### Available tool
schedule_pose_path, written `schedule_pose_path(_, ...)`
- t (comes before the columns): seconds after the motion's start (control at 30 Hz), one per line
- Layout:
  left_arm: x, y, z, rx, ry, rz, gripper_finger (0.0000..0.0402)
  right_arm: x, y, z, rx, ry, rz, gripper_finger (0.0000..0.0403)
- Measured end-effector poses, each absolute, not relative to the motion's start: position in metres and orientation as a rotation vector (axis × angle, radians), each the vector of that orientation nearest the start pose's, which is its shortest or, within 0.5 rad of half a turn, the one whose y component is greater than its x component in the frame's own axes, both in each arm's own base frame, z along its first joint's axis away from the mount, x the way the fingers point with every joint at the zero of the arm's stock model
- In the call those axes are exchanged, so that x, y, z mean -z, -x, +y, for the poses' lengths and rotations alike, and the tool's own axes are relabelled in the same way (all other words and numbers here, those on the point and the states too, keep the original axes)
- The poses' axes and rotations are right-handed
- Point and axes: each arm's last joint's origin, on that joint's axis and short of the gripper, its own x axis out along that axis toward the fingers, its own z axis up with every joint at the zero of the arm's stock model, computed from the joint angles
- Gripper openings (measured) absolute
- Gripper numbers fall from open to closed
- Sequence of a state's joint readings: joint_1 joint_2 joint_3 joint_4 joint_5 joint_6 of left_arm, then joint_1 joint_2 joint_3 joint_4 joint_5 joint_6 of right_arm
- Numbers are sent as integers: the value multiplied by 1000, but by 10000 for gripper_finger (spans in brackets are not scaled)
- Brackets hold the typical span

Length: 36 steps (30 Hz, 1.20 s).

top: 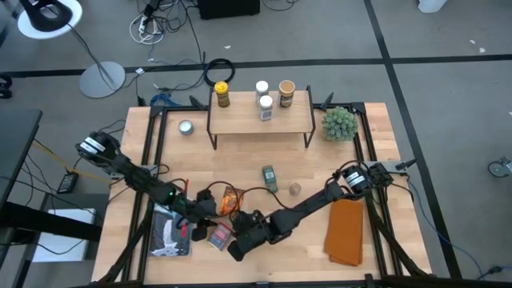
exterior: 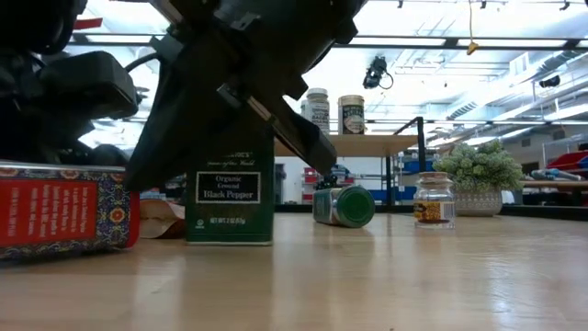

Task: Shelf spices
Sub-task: Put the red can seasoning on the shelf

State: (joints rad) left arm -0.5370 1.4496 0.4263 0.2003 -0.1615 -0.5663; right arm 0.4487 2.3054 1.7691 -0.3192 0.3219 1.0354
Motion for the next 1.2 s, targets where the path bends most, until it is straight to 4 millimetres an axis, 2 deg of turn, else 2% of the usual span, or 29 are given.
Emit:
schedule_pose_path(0.47,-116,-208,-117,95,248,779,145,-149,-451,200,386,-585,787,0)
schedule_pose_path(0.77,-117,-209,-115,57,176,738,128,-151,-447,209,407,-503,733,0)
schedule_pose_path(1.0,-131,-208,-114,75,163,676,99,-152,-443,218,420,-454,696,0)
schedule_pose_path(1.2,-142,-207,-113,98,158,625,95,-153,-440,223,432,-417,682,0)
